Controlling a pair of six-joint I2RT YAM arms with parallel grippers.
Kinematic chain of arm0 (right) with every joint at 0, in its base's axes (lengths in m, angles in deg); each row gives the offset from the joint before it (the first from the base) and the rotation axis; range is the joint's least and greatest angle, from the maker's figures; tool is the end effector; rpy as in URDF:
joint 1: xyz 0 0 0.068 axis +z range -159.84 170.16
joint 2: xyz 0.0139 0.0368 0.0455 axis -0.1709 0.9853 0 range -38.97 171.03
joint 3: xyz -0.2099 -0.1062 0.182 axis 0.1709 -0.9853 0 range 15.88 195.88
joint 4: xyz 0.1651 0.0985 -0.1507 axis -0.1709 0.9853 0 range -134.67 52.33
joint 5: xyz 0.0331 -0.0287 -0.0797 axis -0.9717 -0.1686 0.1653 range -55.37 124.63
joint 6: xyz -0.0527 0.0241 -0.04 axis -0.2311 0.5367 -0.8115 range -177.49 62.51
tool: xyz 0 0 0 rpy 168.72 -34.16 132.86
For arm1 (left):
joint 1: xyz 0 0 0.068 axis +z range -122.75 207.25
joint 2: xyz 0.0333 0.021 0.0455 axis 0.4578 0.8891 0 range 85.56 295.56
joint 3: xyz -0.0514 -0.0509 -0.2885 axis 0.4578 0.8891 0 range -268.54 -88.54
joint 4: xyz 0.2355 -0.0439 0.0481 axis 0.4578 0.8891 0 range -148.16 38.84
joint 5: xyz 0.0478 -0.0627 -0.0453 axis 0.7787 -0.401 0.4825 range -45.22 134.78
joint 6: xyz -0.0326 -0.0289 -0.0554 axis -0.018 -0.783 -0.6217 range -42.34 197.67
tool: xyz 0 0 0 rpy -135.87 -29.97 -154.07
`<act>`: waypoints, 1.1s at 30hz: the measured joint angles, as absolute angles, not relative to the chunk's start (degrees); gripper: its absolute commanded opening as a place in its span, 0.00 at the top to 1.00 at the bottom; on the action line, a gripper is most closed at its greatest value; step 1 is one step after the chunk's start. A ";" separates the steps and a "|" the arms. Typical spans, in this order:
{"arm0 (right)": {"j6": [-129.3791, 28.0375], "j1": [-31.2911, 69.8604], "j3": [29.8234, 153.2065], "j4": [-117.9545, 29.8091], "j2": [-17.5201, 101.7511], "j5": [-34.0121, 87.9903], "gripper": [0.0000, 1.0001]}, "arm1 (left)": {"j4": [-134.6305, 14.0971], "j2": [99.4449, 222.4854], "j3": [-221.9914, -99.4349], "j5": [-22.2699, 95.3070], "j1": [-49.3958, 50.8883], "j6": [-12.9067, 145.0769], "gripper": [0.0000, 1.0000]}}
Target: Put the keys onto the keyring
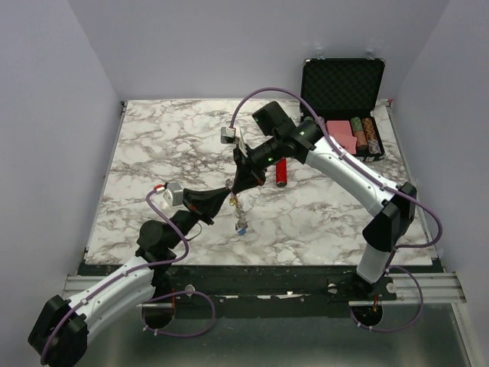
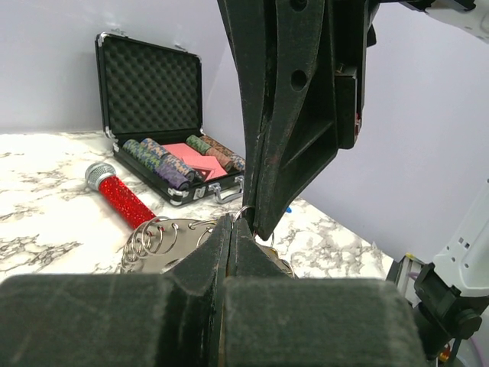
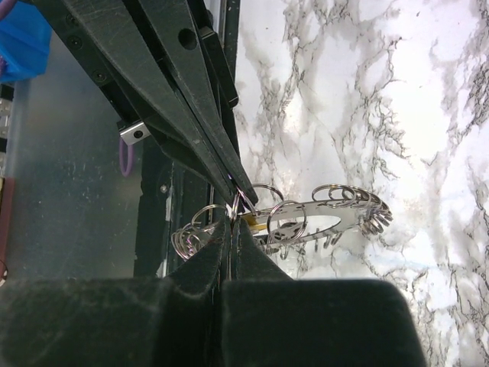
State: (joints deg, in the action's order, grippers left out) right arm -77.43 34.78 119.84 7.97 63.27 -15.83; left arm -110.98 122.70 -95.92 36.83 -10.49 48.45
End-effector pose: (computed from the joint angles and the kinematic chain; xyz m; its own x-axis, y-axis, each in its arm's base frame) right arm 0.2362 0.2956 0.3772 -0.2488 -0.5506 -0.7968 -0.9341 -0.0810 0.3476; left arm 0.1031 -0.0898 0.2791 -0.0746 -0.5534 -0.8296 0.7680 0.4988 -0.4018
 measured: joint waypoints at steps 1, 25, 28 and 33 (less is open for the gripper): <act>-77.91 34.80 120.00 8.24 63.40 -15.85 1.00 | -110.56 122.38 -95.92 36.81 -10.49 48.43 0.93; -103.26 35.22 131.06 30.68 67.51 -0.46 1.00 | -74.83 110.36 -110.13 22.69 -10.40 62.33 0.28; -104.36 35.22 131.01 31.47 67.47 1.18 1.00 | -75.24 114.95 -112.40 16.70 -10.38 63.73 0.35; -104.90 35.22 130.64 31.78 67.47 1.09 1.00 | -78.59 123.86 -113.25 9.49 -10.38 63.71 0.51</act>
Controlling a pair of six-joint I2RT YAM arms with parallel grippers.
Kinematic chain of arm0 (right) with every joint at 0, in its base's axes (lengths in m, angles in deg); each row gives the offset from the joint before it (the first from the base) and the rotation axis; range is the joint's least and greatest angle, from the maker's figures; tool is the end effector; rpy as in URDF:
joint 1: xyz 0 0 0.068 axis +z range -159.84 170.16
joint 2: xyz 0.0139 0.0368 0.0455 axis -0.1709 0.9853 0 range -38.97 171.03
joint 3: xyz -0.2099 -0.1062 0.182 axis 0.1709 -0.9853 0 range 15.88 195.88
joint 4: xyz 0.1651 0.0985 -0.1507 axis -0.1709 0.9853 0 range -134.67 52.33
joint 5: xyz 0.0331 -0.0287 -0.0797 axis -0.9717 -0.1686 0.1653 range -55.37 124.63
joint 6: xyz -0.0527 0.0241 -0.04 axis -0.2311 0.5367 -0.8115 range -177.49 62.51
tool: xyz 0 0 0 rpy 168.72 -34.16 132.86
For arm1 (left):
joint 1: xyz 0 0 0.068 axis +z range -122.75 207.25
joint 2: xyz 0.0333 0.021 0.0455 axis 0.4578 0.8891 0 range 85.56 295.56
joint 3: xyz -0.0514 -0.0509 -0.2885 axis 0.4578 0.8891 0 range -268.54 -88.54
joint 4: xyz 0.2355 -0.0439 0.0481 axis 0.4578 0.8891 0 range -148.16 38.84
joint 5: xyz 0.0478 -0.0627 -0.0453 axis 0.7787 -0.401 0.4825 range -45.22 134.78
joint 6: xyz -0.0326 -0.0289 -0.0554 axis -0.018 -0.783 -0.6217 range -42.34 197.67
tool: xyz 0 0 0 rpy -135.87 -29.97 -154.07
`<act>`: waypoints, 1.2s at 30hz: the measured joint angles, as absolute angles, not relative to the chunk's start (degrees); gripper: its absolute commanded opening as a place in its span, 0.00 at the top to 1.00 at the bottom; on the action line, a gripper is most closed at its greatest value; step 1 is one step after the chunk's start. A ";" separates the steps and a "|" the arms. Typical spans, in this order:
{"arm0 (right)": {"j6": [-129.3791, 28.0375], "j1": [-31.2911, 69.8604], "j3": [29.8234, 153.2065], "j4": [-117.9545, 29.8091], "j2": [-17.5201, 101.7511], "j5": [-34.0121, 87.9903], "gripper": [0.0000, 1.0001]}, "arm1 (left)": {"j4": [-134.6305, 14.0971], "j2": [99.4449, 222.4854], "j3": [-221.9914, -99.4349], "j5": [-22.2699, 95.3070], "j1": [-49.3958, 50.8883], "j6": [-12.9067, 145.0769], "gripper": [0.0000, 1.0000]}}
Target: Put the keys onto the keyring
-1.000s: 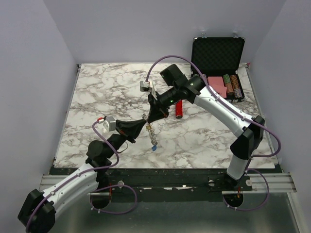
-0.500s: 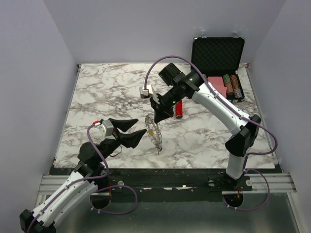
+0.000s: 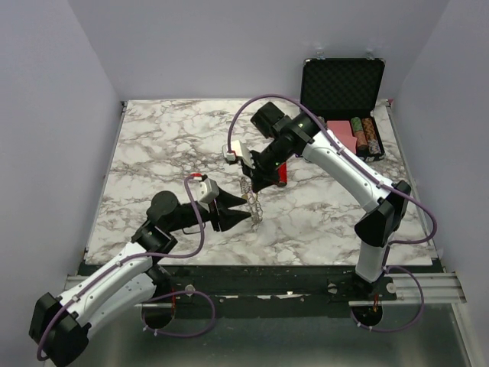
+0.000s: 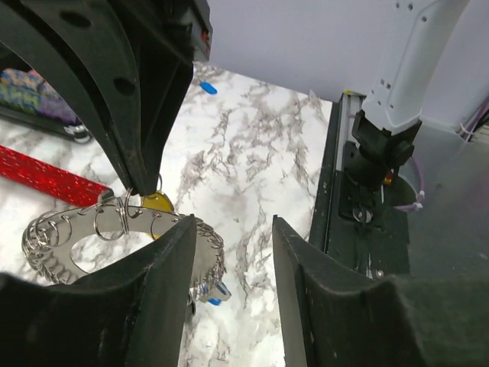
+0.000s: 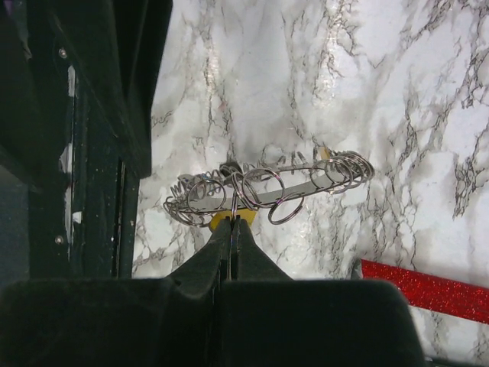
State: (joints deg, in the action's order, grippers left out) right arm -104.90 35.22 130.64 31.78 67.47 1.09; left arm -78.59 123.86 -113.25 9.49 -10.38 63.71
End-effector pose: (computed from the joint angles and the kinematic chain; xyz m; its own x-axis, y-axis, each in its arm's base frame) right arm 0.2337 0.2793 0.3700 0.0979 -0.7707 -0.6296 -0.9803 -0.1838 0.0726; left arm 0.0965 -0.1164 0.3122 -0.1382 -0.1419 -0.9802 0.9472 0.2701 -0.1726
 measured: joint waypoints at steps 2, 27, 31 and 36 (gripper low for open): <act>-104.97 35.22 130.38 31.78 67.42 0.83 1.00 | -80.12 127.78 -113.25 7.57 -10.38 63.40 0.51; -105.43 35.24 128.00 31.95 66.07 -2.58 1.00 | -81.76 133.72 -113.38 12.73 -10.36 67.75 0.38; -105.58 35.28 127.60 31.95 65.83 -3.24 1.00 | -81.71 134.27 -113.69 13.78 -10.36 68.10 0.39; -105.80 35.28 126.90 31.95 65.57 -3.78 1.00 | -82.28 134.66 -114.04 14.17 -10.34 68.41 0.46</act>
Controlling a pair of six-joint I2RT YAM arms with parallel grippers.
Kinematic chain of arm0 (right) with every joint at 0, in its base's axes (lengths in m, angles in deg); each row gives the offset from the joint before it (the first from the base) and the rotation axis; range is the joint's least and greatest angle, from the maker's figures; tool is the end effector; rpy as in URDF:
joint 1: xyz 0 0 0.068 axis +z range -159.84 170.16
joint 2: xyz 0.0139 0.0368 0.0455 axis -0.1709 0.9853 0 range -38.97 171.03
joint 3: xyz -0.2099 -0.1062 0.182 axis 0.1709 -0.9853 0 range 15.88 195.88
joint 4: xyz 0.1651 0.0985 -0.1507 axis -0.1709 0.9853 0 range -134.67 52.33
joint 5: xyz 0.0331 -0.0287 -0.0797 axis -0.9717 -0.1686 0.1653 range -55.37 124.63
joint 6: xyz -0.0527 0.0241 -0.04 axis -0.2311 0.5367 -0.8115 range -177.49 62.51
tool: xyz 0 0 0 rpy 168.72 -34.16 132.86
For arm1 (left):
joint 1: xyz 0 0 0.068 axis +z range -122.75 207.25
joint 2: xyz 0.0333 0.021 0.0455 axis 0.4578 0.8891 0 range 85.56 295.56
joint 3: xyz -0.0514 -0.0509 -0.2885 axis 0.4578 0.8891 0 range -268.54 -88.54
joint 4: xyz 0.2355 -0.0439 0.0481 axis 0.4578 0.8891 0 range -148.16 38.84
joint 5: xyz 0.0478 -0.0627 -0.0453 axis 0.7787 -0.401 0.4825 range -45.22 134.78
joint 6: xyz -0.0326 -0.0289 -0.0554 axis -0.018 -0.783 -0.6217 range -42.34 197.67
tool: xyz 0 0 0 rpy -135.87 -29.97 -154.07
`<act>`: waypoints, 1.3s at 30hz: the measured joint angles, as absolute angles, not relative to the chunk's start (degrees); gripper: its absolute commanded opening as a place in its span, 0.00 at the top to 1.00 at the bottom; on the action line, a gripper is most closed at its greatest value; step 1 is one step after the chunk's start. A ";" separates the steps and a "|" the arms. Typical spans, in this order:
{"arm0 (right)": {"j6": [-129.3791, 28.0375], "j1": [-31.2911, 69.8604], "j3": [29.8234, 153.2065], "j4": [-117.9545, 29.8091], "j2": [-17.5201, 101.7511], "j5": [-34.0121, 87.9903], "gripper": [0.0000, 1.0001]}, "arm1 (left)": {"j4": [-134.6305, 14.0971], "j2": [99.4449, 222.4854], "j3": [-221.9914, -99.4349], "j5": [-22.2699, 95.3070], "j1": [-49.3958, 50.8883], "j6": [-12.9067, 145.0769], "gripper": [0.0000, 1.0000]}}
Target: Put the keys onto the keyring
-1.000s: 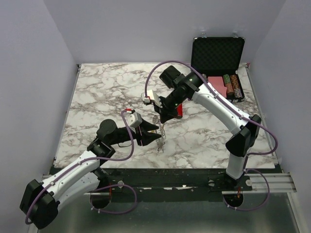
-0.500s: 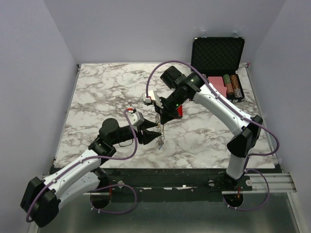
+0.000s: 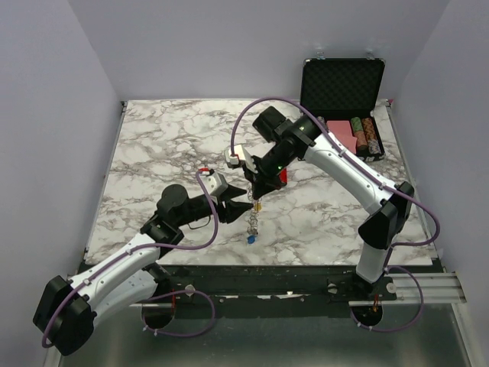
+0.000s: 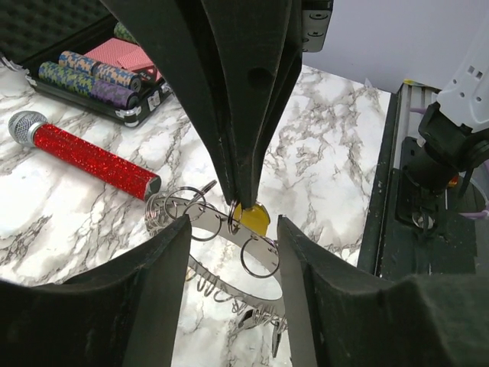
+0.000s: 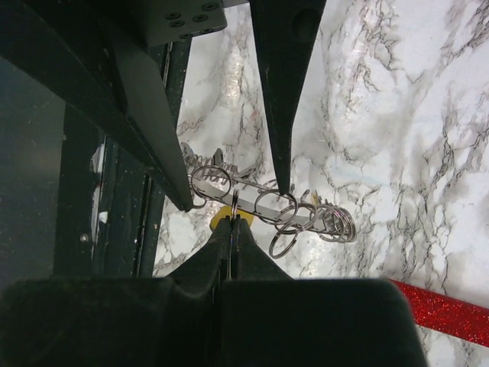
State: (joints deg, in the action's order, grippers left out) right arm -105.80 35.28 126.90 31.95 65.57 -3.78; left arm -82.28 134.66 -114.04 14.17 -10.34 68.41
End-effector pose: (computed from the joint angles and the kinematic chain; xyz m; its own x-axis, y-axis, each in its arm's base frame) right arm 0.2226 0.2743 0.3668 0.0846 -0.7444 -0.6624 -0.9639 -0.2294 0.1348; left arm 0.1294 -0.1366 0.2975 -0.1422 -0.0651 -0.9877 0.9175 0.3658 -0.1562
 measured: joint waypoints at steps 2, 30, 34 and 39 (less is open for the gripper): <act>-106.00 35.28 126.64 31.95 65.57 -3.83 1.00 | -82.83 134.92 -114.04 14.10 -10.34 68.50 0.50; -107.09 35.28 125.90 32.59 64.30 -4.44 1.00 | -77.36 138.29 -119.40 8.75 -10.07 72.76 0.85; -107.09 35.28 125.90 32.59 64.30 -4.44 1.00 | -75.83 138.66 -120.03 8.49 -10.07 73.39 0.88; -107.09 35.28 125.90 32.67 64.30 -4.44 1.00 | -75.64 138.68 -120.05 8.16 -10.05 73.79 1.00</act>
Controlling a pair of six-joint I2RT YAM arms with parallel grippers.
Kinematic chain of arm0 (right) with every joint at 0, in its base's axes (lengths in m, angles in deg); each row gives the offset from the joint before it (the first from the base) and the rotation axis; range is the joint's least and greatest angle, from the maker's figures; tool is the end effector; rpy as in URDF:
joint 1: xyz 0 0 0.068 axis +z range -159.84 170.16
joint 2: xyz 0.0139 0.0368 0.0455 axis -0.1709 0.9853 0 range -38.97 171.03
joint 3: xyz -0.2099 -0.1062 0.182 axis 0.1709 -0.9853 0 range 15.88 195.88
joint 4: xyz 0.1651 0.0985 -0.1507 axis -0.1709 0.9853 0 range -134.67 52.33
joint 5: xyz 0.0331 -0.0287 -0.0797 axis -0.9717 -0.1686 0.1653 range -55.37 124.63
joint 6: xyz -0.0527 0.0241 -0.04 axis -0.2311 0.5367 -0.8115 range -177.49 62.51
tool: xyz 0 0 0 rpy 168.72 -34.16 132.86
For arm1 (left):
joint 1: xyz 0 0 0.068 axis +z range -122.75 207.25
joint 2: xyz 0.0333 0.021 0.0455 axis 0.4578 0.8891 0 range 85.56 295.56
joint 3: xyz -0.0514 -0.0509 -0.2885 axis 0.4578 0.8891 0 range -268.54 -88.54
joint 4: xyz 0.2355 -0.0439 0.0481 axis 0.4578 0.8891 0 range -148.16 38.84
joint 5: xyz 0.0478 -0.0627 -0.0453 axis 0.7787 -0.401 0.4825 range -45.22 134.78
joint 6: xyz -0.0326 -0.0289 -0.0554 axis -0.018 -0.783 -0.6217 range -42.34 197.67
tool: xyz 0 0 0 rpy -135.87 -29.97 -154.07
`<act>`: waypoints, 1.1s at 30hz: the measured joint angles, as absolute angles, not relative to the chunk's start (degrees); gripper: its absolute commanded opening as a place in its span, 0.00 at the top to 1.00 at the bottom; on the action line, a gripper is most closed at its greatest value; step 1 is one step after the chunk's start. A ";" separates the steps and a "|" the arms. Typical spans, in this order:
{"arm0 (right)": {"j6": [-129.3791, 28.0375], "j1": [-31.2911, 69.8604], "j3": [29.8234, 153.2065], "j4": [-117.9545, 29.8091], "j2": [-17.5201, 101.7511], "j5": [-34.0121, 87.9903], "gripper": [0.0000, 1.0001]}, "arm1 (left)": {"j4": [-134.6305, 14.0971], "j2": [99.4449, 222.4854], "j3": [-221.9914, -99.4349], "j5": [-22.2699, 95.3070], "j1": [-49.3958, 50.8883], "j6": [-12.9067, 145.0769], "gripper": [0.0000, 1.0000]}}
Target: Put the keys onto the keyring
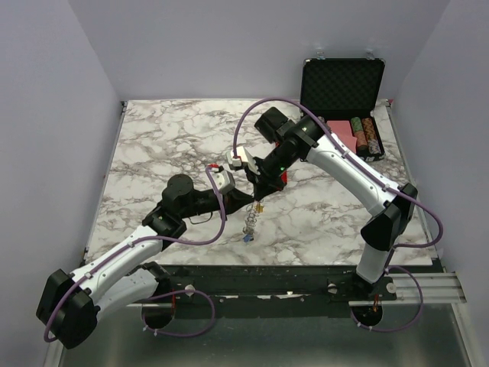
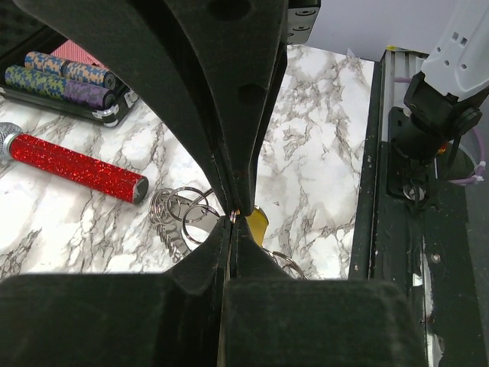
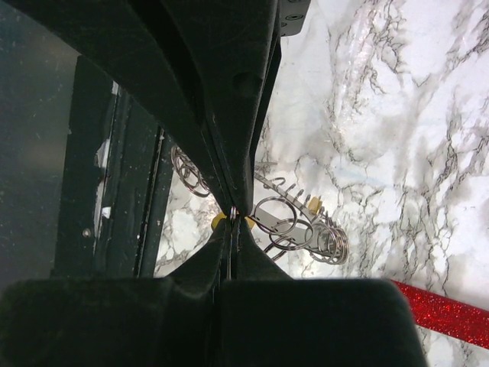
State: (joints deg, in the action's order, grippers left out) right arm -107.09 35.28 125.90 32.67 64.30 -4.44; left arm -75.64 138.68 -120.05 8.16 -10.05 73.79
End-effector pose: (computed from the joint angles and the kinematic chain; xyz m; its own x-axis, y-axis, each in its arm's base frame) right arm 0.2168 0.2692 0.3694 0.1003 -0.7373 -0.6681 -0.9592 -0.2501 0.1320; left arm 0.1376 -0.1480 0.3085 -0.1220 0.0249 -0.9922 0.9535 0.2804 -0.1102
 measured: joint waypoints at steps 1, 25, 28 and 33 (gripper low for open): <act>-107.09 35.30 125.90 32.69 64.30 -4.44 1.00 | -75.62 138.68 -120.07 8.09 -10.03 73.85 1.00; -101.82 31.11 124.39 31.73 62.18 -19.02 0.50 | -95.75 124.96 -101.80 14.41 -8.85 59.05 1.00; -101.84 29.16 124.76 31.75 62.00 -21.40 0.50 | -99.77 123.34 -99.99 15.81 -8.68 57.41 1.00; -101.89 26.04 124.80 31.75 61.43 -25.31 0.49 | -105.60 122.68 -98.15 17.69 -8.37 54.59 1.00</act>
